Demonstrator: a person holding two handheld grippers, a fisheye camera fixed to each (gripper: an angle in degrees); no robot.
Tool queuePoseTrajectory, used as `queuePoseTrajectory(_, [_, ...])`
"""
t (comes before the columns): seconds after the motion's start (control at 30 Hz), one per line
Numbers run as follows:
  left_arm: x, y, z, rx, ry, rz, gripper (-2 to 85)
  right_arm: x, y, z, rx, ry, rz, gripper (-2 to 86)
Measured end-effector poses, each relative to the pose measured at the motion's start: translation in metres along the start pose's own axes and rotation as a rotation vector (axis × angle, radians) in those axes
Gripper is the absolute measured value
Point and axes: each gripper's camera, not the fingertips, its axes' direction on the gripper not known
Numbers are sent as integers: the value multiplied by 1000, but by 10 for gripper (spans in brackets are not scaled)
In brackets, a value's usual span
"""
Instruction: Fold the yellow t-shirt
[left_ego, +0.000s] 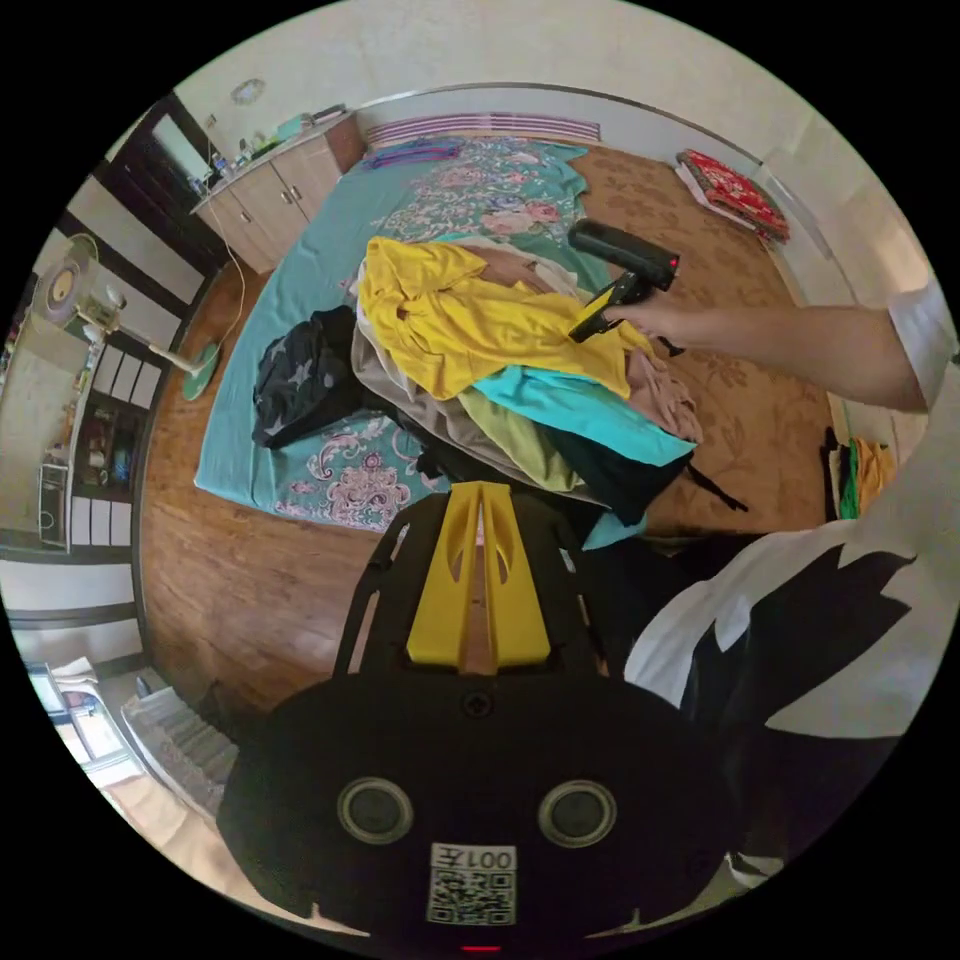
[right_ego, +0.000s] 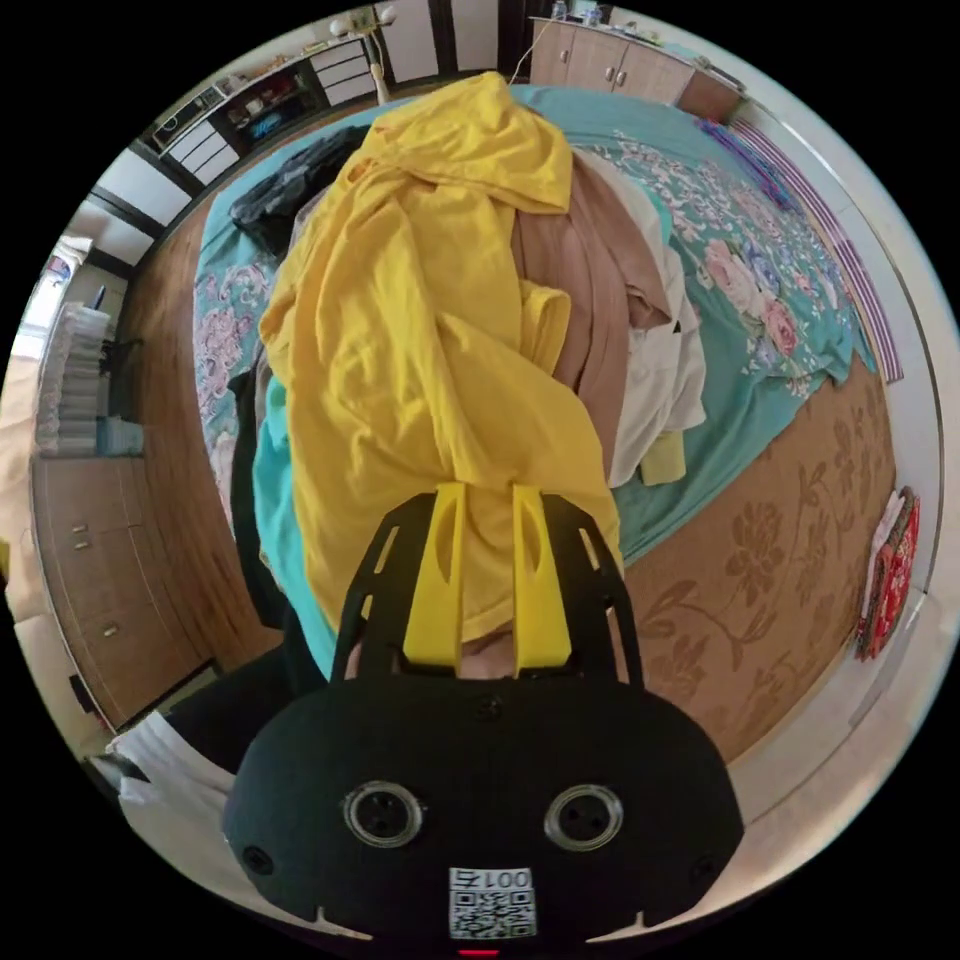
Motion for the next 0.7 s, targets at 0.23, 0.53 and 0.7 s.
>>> queuePoseTrajectory(0.23, [-98, -94, 82, -27, 293, 8, -7, 20, 69, -132, 250, -354, 75, 24])
queuePoseTrajectory(0.53, [-158, -214, 139, 156, 670, 87, 69, 17, 179, -302, 562, -513, 94, 17])
queuePoseTrajectory(0.7, [-189, -250, 89, 510, 861, 129, 1, 19, 265, -378, 715, -500, 130, 17])
